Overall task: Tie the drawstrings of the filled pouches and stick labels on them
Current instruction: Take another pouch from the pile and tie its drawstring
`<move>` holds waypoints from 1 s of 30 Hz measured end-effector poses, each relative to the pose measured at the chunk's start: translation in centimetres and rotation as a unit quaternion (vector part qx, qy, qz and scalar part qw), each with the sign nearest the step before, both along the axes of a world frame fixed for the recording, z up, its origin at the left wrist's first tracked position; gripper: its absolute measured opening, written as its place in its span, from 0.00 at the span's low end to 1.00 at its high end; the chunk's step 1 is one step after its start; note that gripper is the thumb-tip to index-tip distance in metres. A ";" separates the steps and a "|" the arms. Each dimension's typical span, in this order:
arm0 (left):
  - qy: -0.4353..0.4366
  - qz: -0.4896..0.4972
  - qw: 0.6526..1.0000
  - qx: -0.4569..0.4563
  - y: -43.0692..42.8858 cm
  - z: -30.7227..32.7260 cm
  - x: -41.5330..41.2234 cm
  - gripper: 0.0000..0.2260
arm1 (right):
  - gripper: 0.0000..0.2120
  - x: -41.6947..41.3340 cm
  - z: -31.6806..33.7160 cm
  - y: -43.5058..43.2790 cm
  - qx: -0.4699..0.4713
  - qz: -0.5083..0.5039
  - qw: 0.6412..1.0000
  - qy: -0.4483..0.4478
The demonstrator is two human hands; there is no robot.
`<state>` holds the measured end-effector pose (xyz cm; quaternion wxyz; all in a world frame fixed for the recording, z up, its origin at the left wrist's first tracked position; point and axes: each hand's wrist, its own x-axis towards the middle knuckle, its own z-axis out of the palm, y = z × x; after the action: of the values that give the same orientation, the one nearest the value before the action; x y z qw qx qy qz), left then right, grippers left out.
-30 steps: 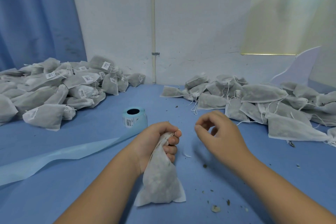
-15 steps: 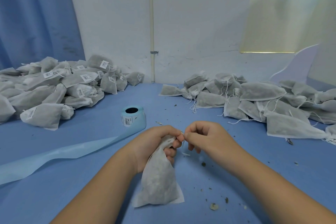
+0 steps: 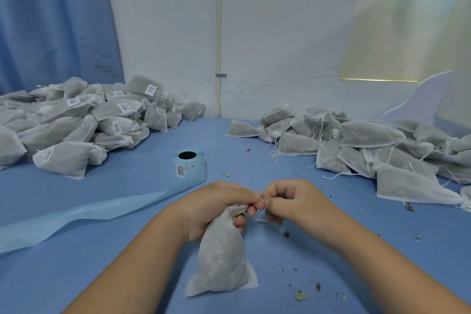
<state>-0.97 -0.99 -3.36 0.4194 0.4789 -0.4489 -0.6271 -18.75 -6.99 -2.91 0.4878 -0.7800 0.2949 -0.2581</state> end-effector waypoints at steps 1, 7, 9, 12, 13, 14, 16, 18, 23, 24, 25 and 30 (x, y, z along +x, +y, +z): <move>-0.002 0.003 1.000 0.005 0.0 0.0 0.0 0.06 | 0.05 -0.1 0.0 -0.1 0.001 0.005 1.000 0.001; -0.054 0.036 0.998 0.006 0.1 0.3 -0.4 0.04 | 0.11 -0.2 -0.2 -0.5 0.031 0.035 0.999 -0.005; -0.059 0.041 0.997 -0.001 0.1 0.3 -0.4 0.04 | 0.08 -0.1 -0.3 -0.5 0.039 0.040 0.998 -0.010; -0.070 0.050 0.996 -0.016 0.1 0.4 -0.5 0.07 | 0.05 -0.1 -0.6 -0.7 0.055 0.044 0.997 -0.019; -0.071 0.053 0.996 -0.021 0.1 0.4 -0.6 0.05 | 0.06 -0.1 -0.7 -0.8 0.058 0.045 0.997 -0.021; -0.071 0.057 0.995 -0.026 0.2 0.5 -0.8 0.04 | 0.06 -0.2 -0.8 -1.0 0.058 0.046 0.997 -0.021; -0.081 0.070 0.994 -0.033 0.3 0.5 -1.0 0.05 | 0.06 -0.3 -0.9 -1.2 0.057 0.047 0.997 -0.020; -0.099 0.085 0.991 -0.039 0.2 0.5 -1.0 0.08 | 0.07 -0.3 -0.9 -1.4 0.056 0.048 0.997 -0.020; -0.121 0.111 0.984 -0.064 0.2 0.4 -1.0 0.10 | 0.06 -0.3 -1.1 -1.6 0.058 0.034 0.997 -0.035; -0.116 0.115 0.984 -0.073 0.2 0.3 -1.0 0.07 | 0.05 -0.2 -1.1 -1.6 0.067 0.029 0.996 -0.049; -0.111 0.118 0.983 -0.082 0.2 0.3 -1.0 0.05 | 0.05 -0.2 -1.1 -1.7 0.077 0.026 0.995 -0.065; -0.104 0.133 0.980 -0.108 0.1 0.4 -1.5 0.06 | 0.07 0.1 -0.9 -1.5 0.104 0.020 0.989 -0.107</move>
<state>-2.50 -0.89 -2.99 0.4990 0.5489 -0.4876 -0.4604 -18.70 -8.53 -3.83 0.6002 -0.6988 0.2502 -0.2981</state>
